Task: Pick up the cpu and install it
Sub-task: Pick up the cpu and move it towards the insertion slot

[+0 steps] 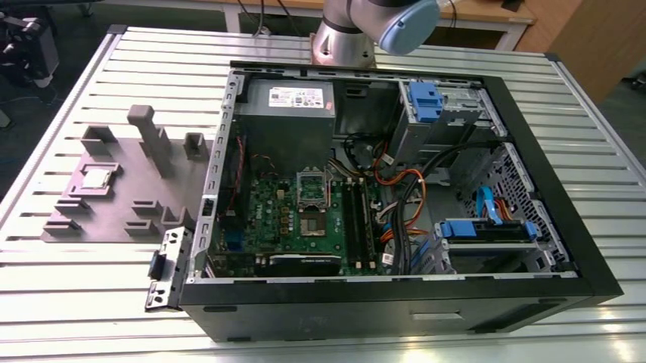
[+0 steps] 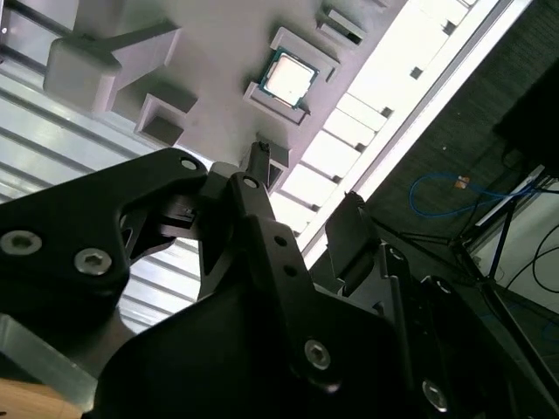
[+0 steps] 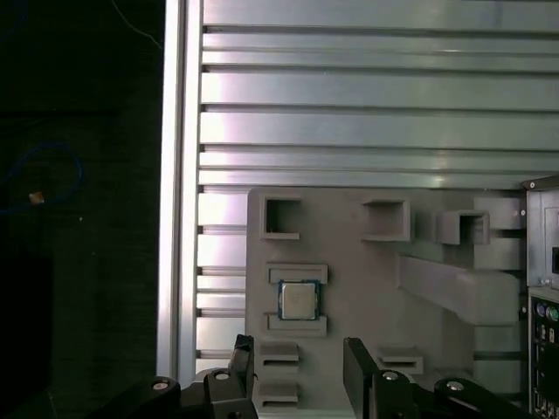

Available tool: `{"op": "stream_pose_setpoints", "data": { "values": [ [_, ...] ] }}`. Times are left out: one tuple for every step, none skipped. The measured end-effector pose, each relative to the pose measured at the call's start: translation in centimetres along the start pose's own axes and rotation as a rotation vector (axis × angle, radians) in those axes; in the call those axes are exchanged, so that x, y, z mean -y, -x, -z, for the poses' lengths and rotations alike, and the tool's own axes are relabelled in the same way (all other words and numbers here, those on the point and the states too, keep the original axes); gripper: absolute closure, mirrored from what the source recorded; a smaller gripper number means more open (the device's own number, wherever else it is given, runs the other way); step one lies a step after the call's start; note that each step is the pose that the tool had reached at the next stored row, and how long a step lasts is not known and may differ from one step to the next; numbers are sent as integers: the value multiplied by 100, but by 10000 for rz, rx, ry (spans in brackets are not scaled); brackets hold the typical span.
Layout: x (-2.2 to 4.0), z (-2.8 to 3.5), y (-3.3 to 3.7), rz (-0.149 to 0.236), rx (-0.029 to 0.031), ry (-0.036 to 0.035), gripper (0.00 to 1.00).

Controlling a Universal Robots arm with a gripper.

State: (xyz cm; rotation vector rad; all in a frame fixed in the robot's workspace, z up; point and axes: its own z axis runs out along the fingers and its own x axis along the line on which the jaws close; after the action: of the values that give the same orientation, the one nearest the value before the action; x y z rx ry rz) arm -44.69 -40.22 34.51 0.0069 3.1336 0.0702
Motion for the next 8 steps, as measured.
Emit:
{"op": "stream_pose_setpoints", "data": {
  "values": [
    [1, -14, 4, -1, -29, -1, 47],
    [1, -25, 5, -2, -39, -1, 47],
    [1, -27, 5, -3, -40, 0, 47],
    [1, -27, 6, -3, -41, 0, 47],
    [1, -28, 6, -2, -40, -8, 47],
    [1, -28, 6, -2, -40, -15, 47],
    [1, -28, 6, -2, -40, -15, 47],
    [1, -28, 6, -2, -40, -15, 47]
  ]
}}
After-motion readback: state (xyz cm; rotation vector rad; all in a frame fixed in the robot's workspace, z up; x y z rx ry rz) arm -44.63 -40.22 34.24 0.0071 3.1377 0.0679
